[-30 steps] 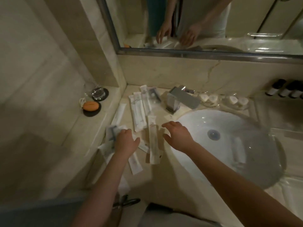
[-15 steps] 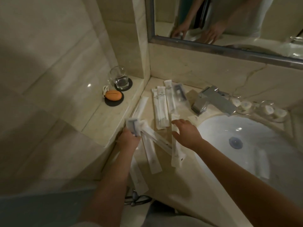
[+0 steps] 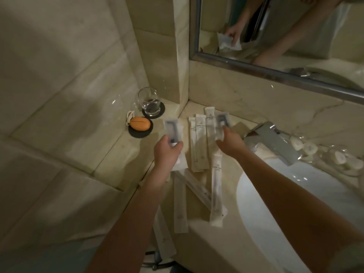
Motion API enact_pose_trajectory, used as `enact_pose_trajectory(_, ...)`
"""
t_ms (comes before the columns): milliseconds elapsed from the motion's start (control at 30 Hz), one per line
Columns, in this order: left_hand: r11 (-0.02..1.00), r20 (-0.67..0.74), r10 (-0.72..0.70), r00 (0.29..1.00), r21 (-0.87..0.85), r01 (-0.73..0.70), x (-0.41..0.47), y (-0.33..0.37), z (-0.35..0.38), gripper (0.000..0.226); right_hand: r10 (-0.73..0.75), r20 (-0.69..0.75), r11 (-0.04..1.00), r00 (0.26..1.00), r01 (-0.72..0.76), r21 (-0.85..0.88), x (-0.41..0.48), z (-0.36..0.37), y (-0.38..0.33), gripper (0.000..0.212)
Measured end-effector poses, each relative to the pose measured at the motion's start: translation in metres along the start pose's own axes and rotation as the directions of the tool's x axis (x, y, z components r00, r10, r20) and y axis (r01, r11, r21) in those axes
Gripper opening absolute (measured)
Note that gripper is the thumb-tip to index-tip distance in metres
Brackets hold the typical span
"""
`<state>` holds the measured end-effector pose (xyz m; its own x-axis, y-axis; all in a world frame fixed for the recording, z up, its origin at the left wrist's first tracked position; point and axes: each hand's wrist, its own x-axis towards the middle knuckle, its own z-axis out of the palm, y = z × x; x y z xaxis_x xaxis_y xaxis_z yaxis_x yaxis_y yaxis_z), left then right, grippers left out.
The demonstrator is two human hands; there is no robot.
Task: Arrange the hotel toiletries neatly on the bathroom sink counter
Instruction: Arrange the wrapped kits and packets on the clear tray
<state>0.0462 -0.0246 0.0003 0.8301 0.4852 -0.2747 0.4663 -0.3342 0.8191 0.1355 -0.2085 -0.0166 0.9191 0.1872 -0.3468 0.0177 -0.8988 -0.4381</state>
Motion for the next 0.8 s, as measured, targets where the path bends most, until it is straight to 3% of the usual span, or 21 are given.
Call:
enact_pose_trajectory(133, 0.998, 0.038, 0.036, 0.999, -0.044, -0.034, 0.015, 0.016, 0.010, 0.016, 0.103, 0.051, 0.993, 0.993, -0.106, 0.054, 0.036, -0.003, -0.001, 0.061)
enact_pose_trajectory(367, 0.997, 0.062, 0.062, 0.996, -0.047, -0.059, 0.035, 0.026, 0.022, 0.015, 0.268, -0.004, 0.958, 0.963, -0.266, 0.106, 0.074, 0.007, 0.008, 0.049)
enact_pose_trajectory(433, 0.998, 0.074, 0.057, 0.996, -0.042, -0.054, 0.038, 0.029, 0.025, 0.015, 0.309, -0.006, 0.930, 0.951, -0.301, 0.211, 0.079, 0.009, 0.007, 0.039)
enact_pose_trajectory(567, 0.998, 0.085, 0.067, 0.994, -0.020, -0.065, 0.039, 0.035, 0.028, 0.016, 0.380, 0.014, 0.891, 0.925, -0.370, 0.261, 0.081, 0.005, 0.004, 0.015)
enact_pose_trajectory(667, 0.998, 0.092, 0.062, 0.994, -0.025, -0.060, 0.037, 0.038, 0.028, 0.019, 0.374, -0.002, 0.897, 0.927, -0.362, 0.253, 0.077, -0.003, 0.004, 0.027)
enact_pose_trajectory(800, 0.998, 0.089, 0.067, 0.994, -0.006, -0.067, 0.028, 0.041, 0.029, 0.016, 0.320, -0.091, 0.888, 0.943, -0.265, 0.377, 0.058, -0.011, 0.004, 0.023)
